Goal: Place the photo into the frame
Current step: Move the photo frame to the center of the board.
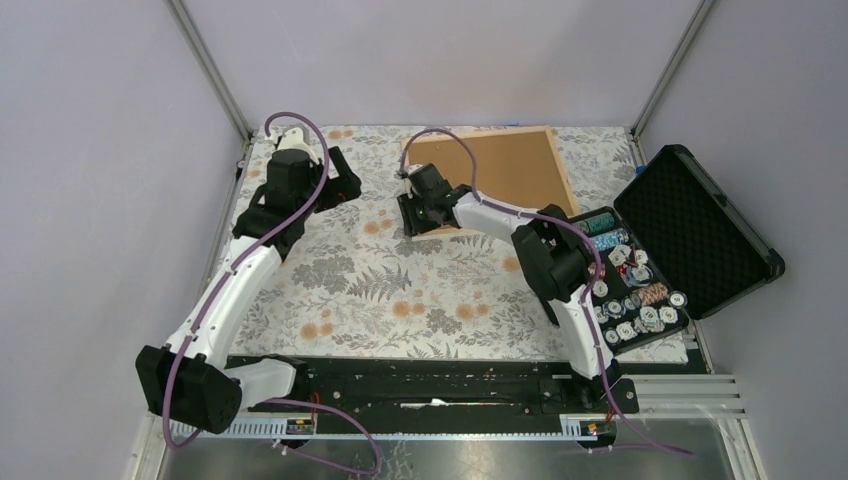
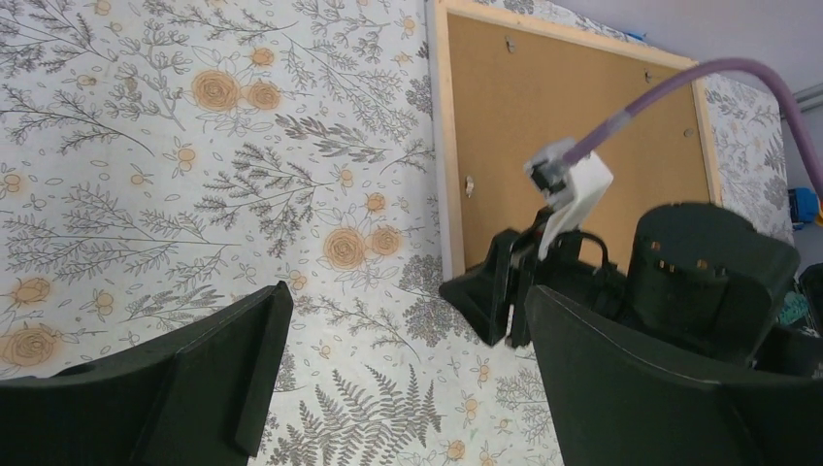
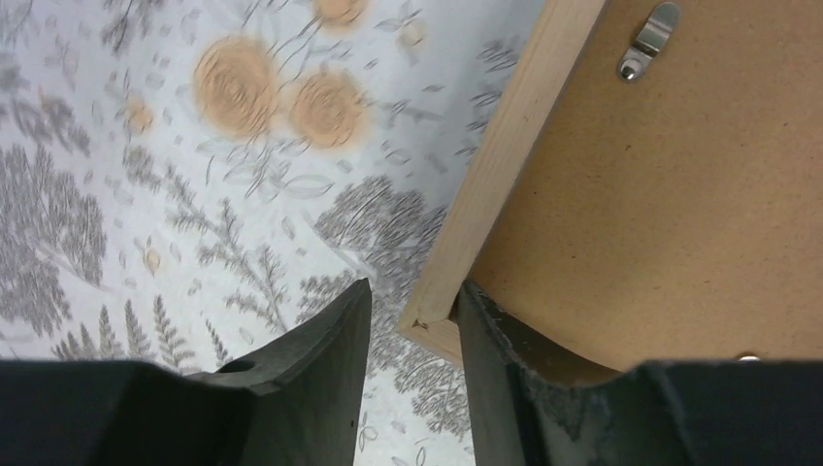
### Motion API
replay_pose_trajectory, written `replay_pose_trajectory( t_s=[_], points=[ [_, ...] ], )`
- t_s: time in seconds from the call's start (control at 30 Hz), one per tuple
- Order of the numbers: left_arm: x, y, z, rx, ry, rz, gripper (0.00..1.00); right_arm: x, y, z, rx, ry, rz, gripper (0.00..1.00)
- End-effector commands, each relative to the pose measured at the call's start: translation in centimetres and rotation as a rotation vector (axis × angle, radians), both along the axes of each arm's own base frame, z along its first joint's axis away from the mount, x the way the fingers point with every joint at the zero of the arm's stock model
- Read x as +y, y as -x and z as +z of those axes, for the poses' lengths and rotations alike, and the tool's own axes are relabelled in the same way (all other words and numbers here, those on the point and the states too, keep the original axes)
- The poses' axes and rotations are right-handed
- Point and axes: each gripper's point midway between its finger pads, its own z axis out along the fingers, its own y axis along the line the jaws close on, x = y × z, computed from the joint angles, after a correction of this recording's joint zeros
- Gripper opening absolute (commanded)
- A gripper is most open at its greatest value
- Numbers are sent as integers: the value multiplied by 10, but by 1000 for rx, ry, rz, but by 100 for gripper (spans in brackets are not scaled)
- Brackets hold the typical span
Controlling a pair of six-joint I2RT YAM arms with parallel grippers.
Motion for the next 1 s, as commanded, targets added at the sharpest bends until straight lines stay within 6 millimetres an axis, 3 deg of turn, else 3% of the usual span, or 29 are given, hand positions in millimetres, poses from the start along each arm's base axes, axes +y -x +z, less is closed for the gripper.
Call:
replay_pose_trajectory(
  t_s=[0.0,0.23,0.3,0.37,0.43,0.53,0.6,0.67,0.8,0.97],
  points=[
    [8,-10,10,-45,11,30,99,32,81,-8,51,8,325,42],
    [21,-13,9,-45,1,72,99,23,145,-6,74,-40,520,39],
    [23,-14,8,-43,-2,80,99,10,164,-9,101,-36,536,43],
    [25,-14,7,-40,-1,81,99,2,176,-3,114,-50,541,56],
    [26,-14,7,-38,2,80,99,-6,175,11,94,-49,481,68],
    [22,-15,10,-49,25,50,99,-7,169,51,37,-97,390,85],
    [11,-16,10,-46,49,-20,99,-2,168,80,17,-159,352,93],
    [-5,-19,-3,13,78,-113,99,-1,165,98,12,-198,288,97],
    [-26,-19,-14,98,153,-239,99,-29,136,106,-63,-184,-46,100],
    [-30,-10,8,16,180,-268,99,-69,123,103,-133,-137,-281,100]
  ],
)
